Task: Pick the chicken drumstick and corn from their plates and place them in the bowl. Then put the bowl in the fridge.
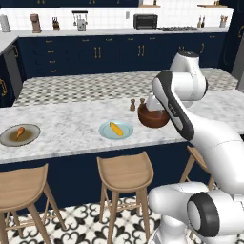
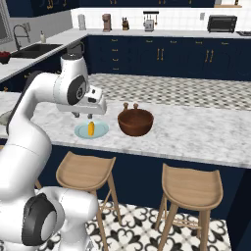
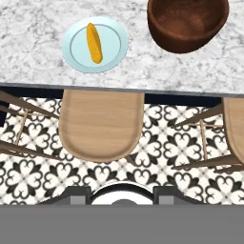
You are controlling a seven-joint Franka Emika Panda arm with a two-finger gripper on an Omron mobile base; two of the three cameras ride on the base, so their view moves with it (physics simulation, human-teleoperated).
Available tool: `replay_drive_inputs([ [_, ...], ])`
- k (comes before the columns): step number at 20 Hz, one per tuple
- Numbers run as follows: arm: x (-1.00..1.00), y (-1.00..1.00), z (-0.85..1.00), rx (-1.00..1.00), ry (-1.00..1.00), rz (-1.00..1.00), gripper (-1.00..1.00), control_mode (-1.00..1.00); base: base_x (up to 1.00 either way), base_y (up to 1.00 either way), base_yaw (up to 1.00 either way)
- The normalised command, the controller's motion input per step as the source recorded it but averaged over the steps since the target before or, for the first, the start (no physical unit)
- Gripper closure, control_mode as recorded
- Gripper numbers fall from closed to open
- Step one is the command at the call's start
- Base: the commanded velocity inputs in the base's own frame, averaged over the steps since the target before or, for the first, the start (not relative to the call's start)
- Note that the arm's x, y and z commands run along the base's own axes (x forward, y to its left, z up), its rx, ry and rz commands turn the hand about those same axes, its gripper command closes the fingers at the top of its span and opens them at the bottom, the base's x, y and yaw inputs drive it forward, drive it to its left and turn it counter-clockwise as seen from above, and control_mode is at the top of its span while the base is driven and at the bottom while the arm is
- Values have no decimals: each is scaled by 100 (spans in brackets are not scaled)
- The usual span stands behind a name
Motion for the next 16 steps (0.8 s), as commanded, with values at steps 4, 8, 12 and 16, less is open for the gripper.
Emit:
replay_drive_inputs([
  [4,-26,3,0,0,0,1,-100,-100,0,0,0],
  [8,-33,22,0,2,-4,2,-100,-100,0,0,0],
  [12,7,44,-20,3,0,0,-100,-100,0,0,0],
  [16,54,39,-39,-1,0,0,-100,-100,0,0,0],
])
